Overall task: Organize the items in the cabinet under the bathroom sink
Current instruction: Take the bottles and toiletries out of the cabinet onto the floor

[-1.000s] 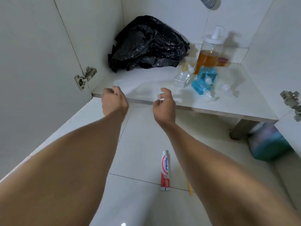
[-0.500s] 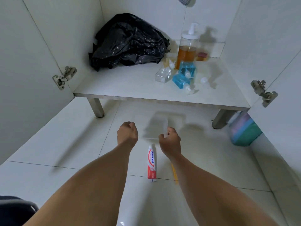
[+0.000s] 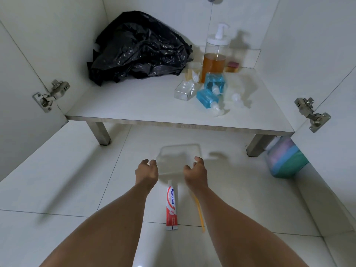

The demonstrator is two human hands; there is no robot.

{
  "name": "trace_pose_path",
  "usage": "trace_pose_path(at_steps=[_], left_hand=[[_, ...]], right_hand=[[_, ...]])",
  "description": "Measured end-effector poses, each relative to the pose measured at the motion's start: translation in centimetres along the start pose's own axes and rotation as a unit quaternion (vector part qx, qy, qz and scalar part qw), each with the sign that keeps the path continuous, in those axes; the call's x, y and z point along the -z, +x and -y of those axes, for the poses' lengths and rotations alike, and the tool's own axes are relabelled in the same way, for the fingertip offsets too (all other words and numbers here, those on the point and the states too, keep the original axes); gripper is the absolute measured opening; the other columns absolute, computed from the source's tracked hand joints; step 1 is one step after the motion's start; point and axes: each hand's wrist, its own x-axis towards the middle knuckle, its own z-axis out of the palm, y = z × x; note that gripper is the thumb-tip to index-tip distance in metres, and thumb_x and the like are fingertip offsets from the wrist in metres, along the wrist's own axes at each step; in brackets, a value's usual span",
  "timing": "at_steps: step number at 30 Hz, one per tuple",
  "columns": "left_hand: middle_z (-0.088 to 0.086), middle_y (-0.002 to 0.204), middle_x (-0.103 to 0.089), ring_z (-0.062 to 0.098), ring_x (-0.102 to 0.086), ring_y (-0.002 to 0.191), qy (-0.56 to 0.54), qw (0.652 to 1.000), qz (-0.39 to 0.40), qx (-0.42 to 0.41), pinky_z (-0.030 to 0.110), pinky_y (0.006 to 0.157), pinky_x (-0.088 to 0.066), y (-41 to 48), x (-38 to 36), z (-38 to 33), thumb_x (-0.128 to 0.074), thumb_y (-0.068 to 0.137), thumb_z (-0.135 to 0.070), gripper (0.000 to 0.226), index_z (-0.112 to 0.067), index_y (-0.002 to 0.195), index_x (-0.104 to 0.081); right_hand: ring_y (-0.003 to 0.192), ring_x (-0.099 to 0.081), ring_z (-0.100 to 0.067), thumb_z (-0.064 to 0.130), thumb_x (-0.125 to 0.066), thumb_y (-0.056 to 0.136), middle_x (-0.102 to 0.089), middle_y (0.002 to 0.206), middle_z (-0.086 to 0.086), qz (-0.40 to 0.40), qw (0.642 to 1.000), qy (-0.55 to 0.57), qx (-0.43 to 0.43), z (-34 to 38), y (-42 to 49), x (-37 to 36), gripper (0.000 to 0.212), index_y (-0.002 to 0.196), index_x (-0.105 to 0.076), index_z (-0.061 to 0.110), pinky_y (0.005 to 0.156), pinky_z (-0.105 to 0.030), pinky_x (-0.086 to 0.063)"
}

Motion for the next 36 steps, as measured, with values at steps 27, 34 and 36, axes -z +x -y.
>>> trace_pose_path(at_steps=[27,34,36], left_hand=[[0.001,0.113,-0.067,0.023,-0.061,0.103,0.221,0.881,-0.1,-0.407,0.042,0.09,-0.05,-0.3,1.4,-19.4,-0.054,0.095,-0.042,0.036,-0.018,0.121,-0.06],[0.007,0.135,-0.056,0.027,-0.051,0.123,0.287,0.88,-0.081,-0.371,0.044,0.1,-0.047,2.8,-0.7,-22.4,-0.056,0.096,-0.043,0.05,-0.02,0.14,-0.05],[0.009,0.136,-0.053,0.029,-0.049,0.126,0.287,0.885,-0.078,-0.359,0.045,0.099,-0.047,3.8,-1.5,-22.7,-0.058,0.095,-0.044,0.054,-0.018,0.141,-0.048]], right_hand=[[0.094,-0.067,-0.026,0.021,-0.062,0.092,-0.07,0.107,-0.008,-0.152,0.925,-0.196,0.286,15.2,5.4,13.4,0.019,0.109,-0.068,0.013,0.084,-0.038,-0.057],[0.103,-0.063,-0.023,0.035,-0.067,0.091,-0.064,0.116,-0.005,-0.114,0.937,-0.254,0.212,15.9,9.3,14.5,0.04,0.121,-0.061,0.009,0.084,-0.032,-0.053],[0.104,-0.06,-0.021,0.037,-0.068,0.09,-0.062,0.118,-0.006,-0.104,0.946,-0.238,0.192,15.4,10.1,13.9,0.047,0.126,-0.058,0.008,0.081,-0.029,-0.047]])
